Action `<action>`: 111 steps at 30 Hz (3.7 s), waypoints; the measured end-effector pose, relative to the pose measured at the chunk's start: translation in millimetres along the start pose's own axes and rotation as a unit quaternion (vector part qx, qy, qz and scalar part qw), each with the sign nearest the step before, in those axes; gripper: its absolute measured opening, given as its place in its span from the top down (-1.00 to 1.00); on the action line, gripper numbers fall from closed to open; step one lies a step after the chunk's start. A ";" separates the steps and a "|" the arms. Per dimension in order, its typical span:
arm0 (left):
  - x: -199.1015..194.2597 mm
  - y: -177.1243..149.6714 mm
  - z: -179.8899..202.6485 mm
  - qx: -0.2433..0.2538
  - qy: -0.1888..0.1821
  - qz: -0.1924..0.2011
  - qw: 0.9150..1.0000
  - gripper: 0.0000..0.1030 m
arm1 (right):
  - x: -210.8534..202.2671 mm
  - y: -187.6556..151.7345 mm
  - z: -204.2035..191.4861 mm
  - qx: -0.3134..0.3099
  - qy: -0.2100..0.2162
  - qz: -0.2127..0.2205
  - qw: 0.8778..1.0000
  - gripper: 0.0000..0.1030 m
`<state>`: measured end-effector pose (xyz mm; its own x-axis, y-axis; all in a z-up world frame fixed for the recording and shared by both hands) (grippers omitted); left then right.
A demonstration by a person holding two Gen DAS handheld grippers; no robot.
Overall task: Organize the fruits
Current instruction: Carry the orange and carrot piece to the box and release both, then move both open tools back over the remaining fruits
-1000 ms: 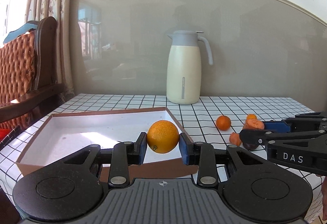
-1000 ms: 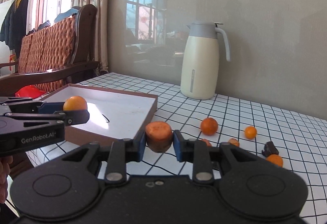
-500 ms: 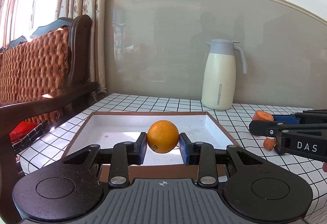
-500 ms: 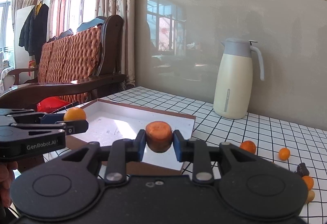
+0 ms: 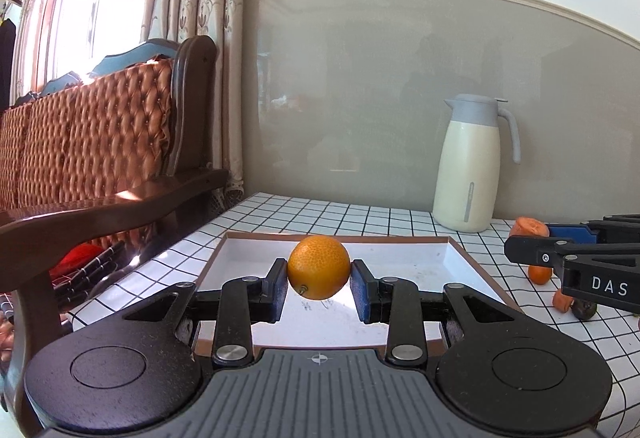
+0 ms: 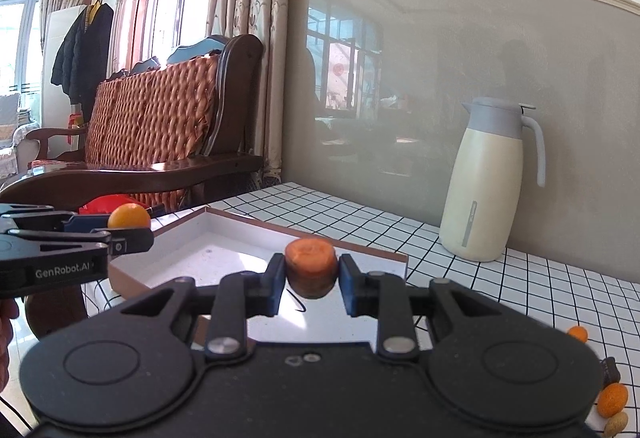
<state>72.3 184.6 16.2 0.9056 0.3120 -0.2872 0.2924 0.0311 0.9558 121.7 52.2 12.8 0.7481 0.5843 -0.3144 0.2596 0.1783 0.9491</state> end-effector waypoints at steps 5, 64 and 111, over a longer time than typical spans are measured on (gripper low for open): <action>14.5 8.1 -16.1 -0.016 0.016 0.002 1.000 0.34 | 16.5 8.8 6.8 0.006 -0.005 0.002 1.000 0.61; 154.1 20.3 -44.2 -0.035 0.054 -0.066 0.996 -1.00 | 151.3 14.4 64.9 0.056 -0.066 -0.082 0.993 -0.89; -40.6 4.2 95.9 0.000 -0.006 0.051 0.999 -1.00 | -136.2 -29.3 140.5 0.082 -0.201 0.087 0.972 -0.89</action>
<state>66.2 81.0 25.8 0.9345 0.3017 -0.1887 0.1979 0.0000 0.9802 98.0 -143.8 25.2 0.9591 0.2318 -0.1627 0.1772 -0.0434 0.9832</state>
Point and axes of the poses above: each gripper's, at about its wrist camera, not at the fingertips, and x roughly the way its jaws point, z to its right, y to its top, the point moved 6 cm from there along x, roughly the way its jaws point, and after that the axes turned 4 degrees about x, right-handed, at the moved point
